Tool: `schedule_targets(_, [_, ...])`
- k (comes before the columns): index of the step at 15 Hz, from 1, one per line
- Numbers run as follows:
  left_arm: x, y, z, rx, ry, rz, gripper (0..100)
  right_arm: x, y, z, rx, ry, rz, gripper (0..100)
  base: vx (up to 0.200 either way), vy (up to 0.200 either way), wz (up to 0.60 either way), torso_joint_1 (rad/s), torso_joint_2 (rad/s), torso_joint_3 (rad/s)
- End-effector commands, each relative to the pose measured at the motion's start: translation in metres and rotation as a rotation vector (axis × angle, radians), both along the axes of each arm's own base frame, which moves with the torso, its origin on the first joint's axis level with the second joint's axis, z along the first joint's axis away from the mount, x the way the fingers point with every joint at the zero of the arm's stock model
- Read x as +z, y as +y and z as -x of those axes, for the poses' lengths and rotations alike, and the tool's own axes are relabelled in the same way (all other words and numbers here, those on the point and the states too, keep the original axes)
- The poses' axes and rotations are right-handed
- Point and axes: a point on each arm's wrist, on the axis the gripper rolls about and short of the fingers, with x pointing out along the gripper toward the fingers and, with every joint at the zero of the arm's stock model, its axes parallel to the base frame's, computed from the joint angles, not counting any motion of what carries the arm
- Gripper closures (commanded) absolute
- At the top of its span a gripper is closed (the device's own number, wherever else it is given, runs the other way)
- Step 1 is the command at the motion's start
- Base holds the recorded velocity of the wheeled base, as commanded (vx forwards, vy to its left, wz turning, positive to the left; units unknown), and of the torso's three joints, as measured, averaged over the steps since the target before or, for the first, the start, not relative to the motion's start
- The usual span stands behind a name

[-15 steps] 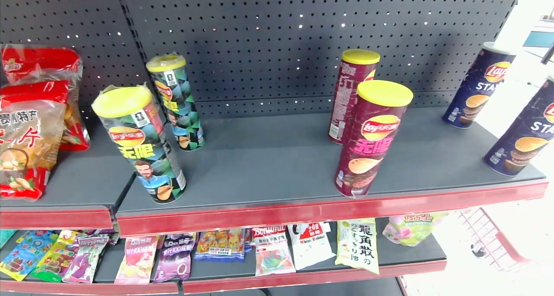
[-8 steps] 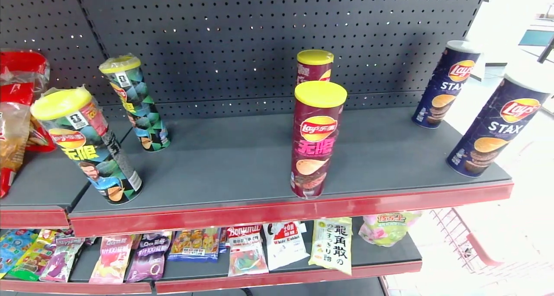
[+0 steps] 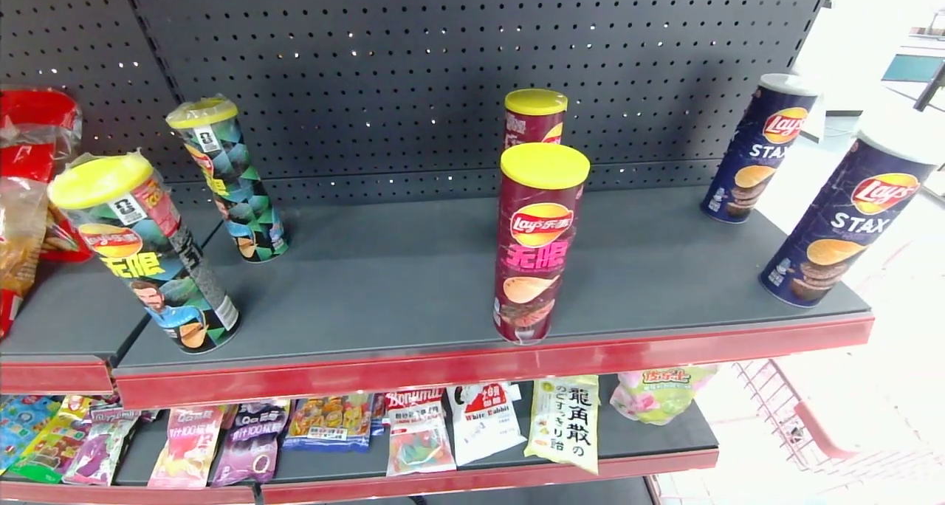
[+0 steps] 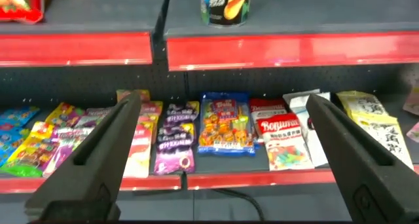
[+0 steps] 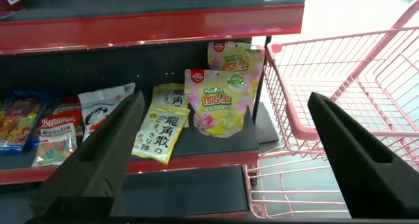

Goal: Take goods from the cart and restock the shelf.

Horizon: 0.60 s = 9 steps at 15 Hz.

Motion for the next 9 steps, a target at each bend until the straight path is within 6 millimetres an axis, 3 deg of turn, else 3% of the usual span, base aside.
schedule_targets(1, [-0.0002,0.0000,-0.0002,0.000,0.002,0.000,0,-0.0001,0.0000,0.0000,0.000,0.000,0.001,0,0.000,0.000,0.00,0.000,0.00,0.000])
schedule_targets(9, [0.0002,0.0000,0.0000,0.000,0.001,0.000,0,-0.0001,0.0000,0.0000,0.000,0.000,0.001,0,0.000,0.000,0.00,0.000,0.00,0.000])
